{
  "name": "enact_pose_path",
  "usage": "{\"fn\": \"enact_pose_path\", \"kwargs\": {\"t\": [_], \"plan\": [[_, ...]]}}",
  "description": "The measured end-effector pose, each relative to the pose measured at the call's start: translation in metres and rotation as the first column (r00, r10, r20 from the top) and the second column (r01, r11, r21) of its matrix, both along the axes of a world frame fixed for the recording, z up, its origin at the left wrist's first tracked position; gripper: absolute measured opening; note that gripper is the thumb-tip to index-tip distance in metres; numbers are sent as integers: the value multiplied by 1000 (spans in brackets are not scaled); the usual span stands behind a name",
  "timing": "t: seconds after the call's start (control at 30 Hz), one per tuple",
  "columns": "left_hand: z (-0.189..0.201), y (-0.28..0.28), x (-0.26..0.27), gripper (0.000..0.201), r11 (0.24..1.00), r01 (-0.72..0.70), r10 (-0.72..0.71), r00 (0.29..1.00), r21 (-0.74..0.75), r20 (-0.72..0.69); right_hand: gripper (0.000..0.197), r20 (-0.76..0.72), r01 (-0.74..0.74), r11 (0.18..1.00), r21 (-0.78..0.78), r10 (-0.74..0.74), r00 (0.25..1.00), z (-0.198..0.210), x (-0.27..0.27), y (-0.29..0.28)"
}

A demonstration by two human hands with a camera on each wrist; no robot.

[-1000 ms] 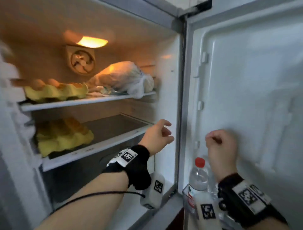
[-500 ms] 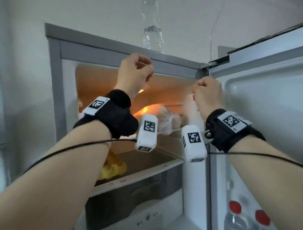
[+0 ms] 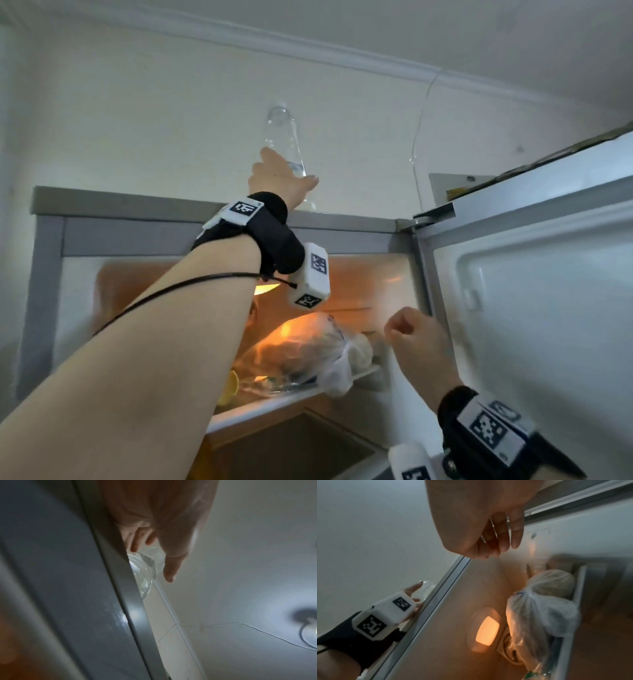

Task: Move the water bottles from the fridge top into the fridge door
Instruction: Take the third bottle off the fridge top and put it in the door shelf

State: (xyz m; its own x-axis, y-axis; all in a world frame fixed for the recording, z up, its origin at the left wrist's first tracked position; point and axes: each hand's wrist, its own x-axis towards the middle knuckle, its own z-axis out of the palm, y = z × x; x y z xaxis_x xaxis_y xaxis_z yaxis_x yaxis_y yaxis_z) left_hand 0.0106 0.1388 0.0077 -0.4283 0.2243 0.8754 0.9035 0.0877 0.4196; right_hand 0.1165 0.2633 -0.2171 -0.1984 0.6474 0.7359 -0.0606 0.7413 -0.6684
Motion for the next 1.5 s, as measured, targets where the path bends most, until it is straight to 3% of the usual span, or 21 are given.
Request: {"fn": "enact_pose_path", "kwargs": {"t": [0.13, 0.3, 0.4, 0.5, 0.6, 0.73, 0.93, 1.07, 1.27, 1.5], "plan": [[16, 21, -5, 59, 988, -69, 71, 997, -135, 4, 13, -30, 90, 995, -35, -92, 995, -26, 1, 39], [28, 29, -13, 60, 987, -17, 30, 997, -162, 77, 18, -18, 120, 989, -85, -122, 992, -49, 4, 61], [26, 30, -19, 59, 993, 114, -110, 988, -38, 112, 18, -22, 120, 986, -114, -123, 992, -51, 1, 63], [15, 22, -9, 75, 959, 251, -263, 961, 130, 83, 15, -23, 125, 987, -103, -128, 992, -47, 3, 55], [-9, 6, 8, 69, 886, 444, -450, 893, 135, 16, 13, 9, 135, 987, -92, -135, 991, -42, 19, 41], [-52, -6, 16, 52, 737, 661, -669, 743, 139, 15, 11, 27, 162, 982, -95, -160, 987, -32, 38, 33], [-114, -11, 31, 47, 656, 740, -755, 648, 149, 99, 18, 17, 189, 978, -86, -188, 982, -27, 52, 14], [-135, -14, 38, 51, 667, 735, -745, 656, 123, 119, 21, 32, 184, 978, -102, -182, 983, -31, 58, 3], [-176, -4, 38, 45, 609, 774, -790, 575, 172, 213, 33, 51, 216, 969, -119, -212, 976, -45, 72, -2], [-251, 18, 53, 50, 572, 803, -790, 483, 168, 378, 19, 138, 285, 941, -180, -263, 955, -80, 91, 2]]}}
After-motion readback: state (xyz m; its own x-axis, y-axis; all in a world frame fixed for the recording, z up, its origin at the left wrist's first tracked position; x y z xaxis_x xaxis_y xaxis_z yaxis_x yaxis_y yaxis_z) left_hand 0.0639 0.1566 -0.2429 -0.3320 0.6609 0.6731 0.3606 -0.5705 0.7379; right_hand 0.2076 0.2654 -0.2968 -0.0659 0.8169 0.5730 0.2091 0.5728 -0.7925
